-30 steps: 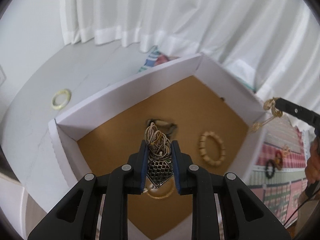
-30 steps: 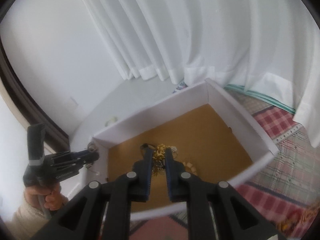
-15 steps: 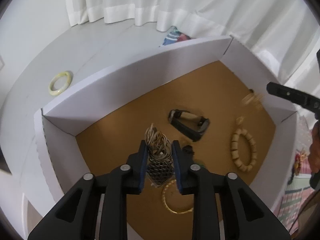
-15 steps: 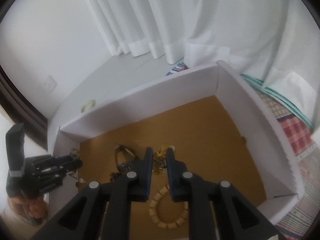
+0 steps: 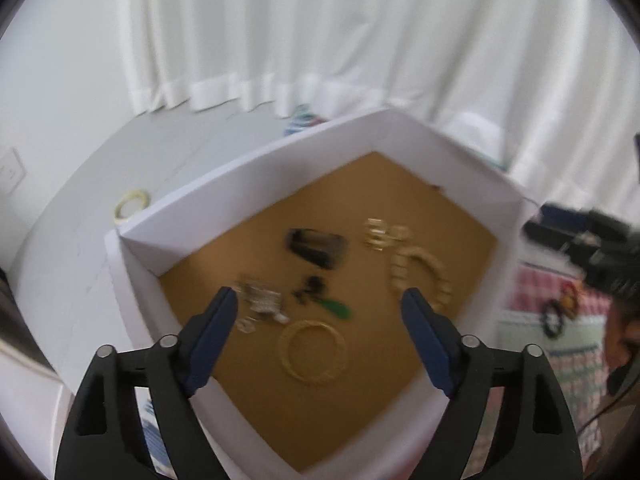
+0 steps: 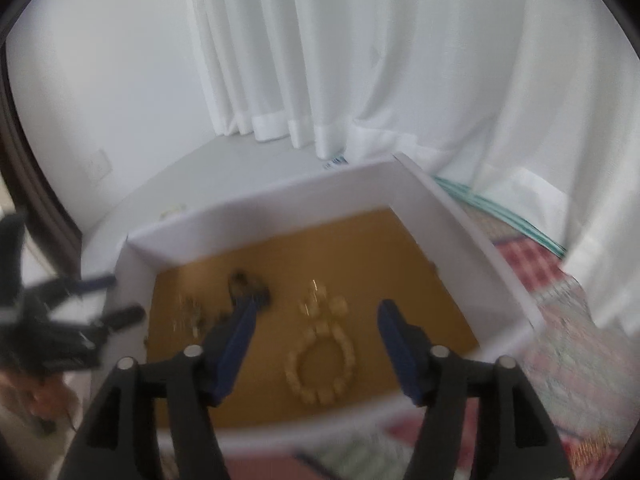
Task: Organize jewelry
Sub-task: 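Withdraw both tools from the box back over the tablecloth, then grasp the black bead bracelet with the left tool while the right tool grasps the amber bead strand, then carry black bracelet and amber strand into the white box and open both tools, then withdraw both tools from the box toward the red bracelet and gold necklace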
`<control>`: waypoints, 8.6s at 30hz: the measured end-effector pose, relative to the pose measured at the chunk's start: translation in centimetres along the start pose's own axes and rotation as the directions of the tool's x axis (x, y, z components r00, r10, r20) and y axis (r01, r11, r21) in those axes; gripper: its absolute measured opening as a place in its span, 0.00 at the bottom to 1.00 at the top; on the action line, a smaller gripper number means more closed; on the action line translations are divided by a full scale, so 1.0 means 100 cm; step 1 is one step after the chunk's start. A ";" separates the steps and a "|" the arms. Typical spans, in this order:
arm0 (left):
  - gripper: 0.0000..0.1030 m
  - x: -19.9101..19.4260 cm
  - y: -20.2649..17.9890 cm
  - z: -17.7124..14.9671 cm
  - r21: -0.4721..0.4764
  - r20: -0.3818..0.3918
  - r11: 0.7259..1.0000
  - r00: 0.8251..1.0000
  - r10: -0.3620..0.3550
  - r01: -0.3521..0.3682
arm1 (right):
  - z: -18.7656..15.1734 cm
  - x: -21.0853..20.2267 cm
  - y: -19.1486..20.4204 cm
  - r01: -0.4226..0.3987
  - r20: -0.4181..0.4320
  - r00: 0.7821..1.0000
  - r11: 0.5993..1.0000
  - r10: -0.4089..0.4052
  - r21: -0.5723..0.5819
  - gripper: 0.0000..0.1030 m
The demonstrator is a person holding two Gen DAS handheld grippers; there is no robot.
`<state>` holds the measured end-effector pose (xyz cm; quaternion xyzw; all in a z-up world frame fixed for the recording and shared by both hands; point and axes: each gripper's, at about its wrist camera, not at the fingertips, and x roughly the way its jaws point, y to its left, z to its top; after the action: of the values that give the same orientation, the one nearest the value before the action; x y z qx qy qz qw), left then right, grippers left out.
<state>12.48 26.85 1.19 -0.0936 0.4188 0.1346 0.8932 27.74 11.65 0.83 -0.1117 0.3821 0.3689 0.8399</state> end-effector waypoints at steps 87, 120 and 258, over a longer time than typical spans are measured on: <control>0.89 0.139 -0.333 -0.061 0.301 -0.268 0.933 0.956 -0.119 0.200 | -0.308 -0.164 -0.139 0.384 -0.171 0.923 0.797 -0.345 0.467 0.63; 0.11 0.106 -0.261 -0.112 0.330 -0.294 0.922 0.950 -0.103 0.202 | -0.242 -0.122 -0.262 0.272 -0.152 0.962 0.851 -0.228 0.448 0.53; 0.87 0.004 -0.291 -0.162 0.370 -0.293 0.884 0.939 -0.182 0.286 | -0.320 -0.176 -0.128 0.319 -0.125 0.947 0.828 -0.295 0.460 0.61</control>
<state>10.26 -5.14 -7.78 0.0278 0.5320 -0.0779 0.8427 11.17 -21.78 -9.48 0.0285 0.4581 0.1213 0.8801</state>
